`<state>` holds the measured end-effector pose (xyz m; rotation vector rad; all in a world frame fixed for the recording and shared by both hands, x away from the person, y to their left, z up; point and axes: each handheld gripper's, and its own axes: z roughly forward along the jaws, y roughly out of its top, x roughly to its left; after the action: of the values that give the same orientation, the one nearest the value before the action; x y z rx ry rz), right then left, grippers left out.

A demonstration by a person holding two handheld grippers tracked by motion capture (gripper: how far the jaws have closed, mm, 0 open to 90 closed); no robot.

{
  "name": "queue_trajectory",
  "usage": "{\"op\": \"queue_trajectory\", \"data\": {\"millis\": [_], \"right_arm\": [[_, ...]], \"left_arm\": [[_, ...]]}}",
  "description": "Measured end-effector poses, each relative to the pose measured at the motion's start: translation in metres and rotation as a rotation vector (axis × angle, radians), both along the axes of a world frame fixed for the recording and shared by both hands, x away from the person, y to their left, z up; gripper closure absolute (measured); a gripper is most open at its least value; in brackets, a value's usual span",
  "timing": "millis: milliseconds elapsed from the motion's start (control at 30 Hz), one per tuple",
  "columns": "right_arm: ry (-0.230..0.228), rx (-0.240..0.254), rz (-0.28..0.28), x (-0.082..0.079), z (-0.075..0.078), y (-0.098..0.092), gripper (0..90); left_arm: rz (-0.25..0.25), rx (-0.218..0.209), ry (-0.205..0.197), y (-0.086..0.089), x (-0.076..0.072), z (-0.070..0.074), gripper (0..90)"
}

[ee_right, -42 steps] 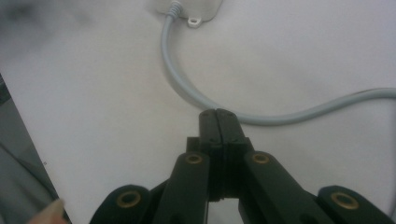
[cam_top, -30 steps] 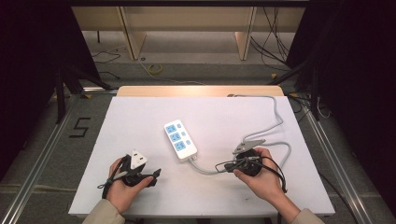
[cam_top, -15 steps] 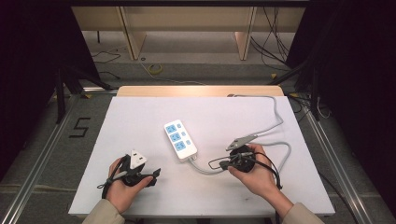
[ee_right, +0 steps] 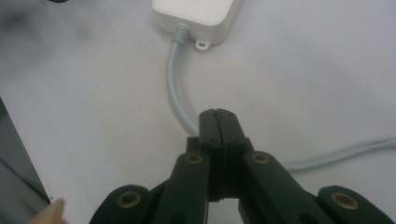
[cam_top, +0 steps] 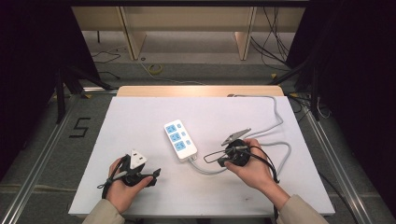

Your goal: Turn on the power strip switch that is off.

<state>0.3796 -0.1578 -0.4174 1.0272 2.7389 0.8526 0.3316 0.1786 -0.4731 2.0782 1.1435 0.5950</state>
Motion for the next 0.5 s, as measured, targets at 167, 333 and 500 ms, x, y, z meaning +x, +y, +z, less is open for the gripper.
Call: {"op": "queue_trajectory", "data": {"millis": [167, 333, 500], "right_arm": [[0.007, -0.009, 0.002, 0.004, 0.003, 0.005, 90.0], [0.021, -0.033, 0.012, 0.012, 0.007, 0.014, 90.0], [0.033, -0.044, 0.014, 0.019, 0.011, 0.021, 90.0]], "left_arm": [[0.000, 0.000, 0.001, 0.000, 0.000, 0.000, 23.4], [-0.001, -0.002, 0.001, -0.001, 0.000, 0.000, 23.4], [-0.006, 0.002, 0.002, -0.001, 0.000, -0.001, 23.5]]}}
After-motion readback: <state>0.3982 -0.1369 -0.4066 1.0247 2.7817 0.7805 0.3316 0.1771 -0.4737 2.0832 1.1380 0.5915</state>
